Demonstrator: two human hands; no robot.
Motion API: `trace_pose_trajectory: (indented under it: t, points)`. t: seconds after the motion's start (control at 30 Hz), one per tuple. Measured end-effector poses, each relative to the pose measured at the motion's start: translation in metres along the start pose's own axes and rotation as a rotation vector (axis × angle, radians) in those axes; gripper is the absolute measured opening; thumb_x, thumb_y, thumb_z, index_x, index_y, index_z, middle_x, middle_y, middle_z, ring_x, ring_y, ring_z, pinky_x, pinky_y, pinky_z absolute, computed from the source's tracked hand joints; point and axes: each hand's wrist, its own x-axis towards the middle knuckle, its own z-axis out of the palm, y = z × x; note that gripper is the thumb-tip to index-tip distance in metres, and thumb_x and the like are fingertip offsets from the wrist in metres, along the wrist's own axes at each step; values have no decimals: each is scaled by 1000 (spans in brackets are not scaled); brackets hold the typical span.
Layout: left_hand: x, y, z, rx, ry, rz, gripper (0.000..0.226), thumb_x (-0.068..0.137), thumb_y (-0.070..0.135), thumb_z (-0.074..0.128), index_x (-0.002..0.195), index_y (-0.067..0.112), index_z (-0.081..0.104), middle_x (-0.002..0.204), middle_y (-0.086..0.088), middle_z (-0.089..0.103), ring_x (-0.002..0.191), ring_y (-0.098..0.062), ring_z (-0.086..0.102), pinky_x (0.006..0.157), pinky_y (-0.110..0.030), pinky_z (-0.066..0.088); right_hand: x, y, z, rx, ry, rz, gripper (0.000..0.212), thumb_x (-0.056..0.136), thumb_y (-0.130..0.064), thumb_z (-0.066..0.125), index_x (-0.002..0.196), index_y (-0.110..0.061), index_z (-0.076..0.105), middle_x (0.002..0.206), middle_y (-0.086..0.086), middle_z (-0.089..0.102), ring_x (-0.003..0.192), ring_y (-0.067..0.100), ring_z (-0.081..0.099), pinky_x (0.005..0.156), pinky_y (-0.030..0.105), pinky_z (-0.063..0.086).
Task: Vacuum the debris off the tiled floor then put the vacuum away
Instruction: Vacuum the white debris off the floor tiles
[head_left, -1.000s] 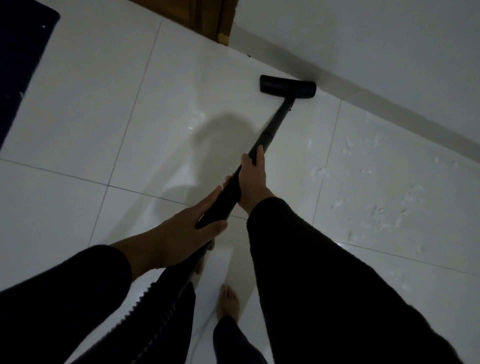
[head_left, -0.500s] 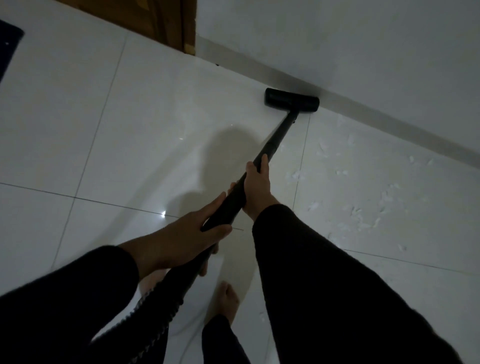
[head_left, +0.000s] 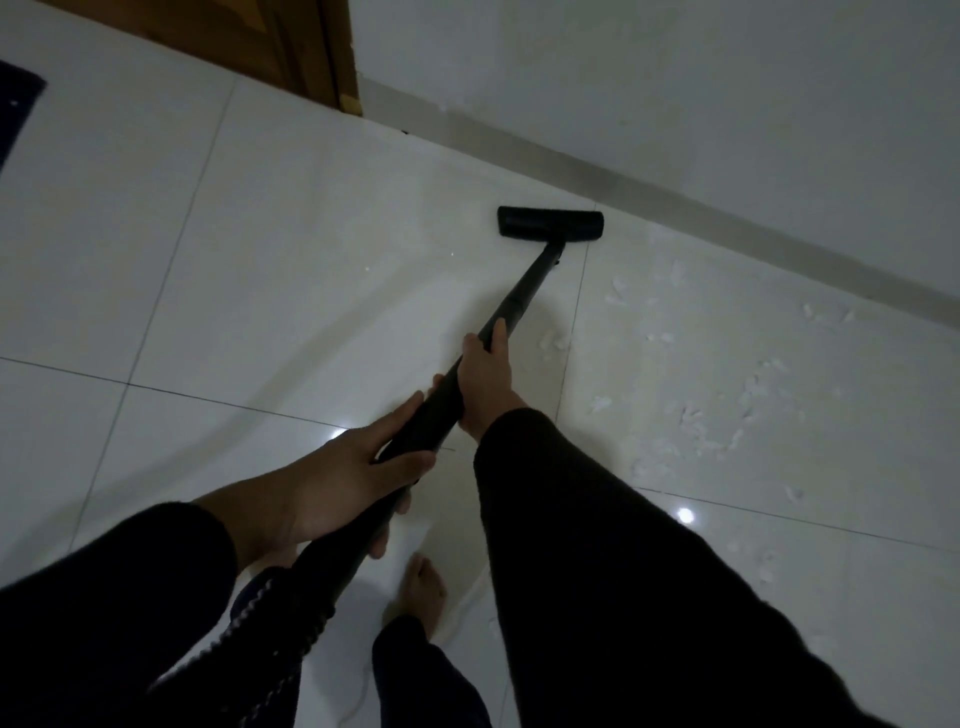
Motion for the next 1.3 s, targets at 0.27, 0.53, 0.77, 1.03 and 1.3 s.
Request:
trace_pose_trajectory:
  t: [0.27,0.53,0.77,1.03,1.3]
  points:
    - [-47,-15,32,68,-15,-40,67,94,28,50,143,49,8,74,-12,59,47,-22,57,47,-26,49,-43,33,-26,-21,-16,29,58,102,-20,39,150,-46,21,87,-9,34,84,22,56,70,33,51]
    - [-73,-51,42,66,-58,-43,68,93,29,51,142,53,10,71,-11,60,44,-24,58,53,-33,52,-66,72,-36,-14,1,35,57,102,-22,40,149,-48,22,91,-6,39,81,22,56,70,34,53]
    - [-88,-89,41,74,-70,-33,71,92,29,54,145,47,11,71,-11,63,42,-21,60,50,-31,52,-86,112,-33,-2,23,32,56,102,-23,39,150,-46,20,110,2,42,84,24,56,64,33,51]
    - [-114,-123,45,78,-111,-8,70,92,27,53,144,46,11,73,-14,59,41,-17,58,48,-30,51,-110,152,-32,12,71,70,55,102,-25,41,147,-50,22,99,0,41,88,26,58,68,36,52]
    - [-140,-149,49,92,-131,12,68,93,26,53,141,50,12,71,-14,58,42,-18,58,47,-29,51,-130,186,-34,117,75,62,54,103,-26,42,149,-49,24,134,6,36,89,25,55,67,33,52]
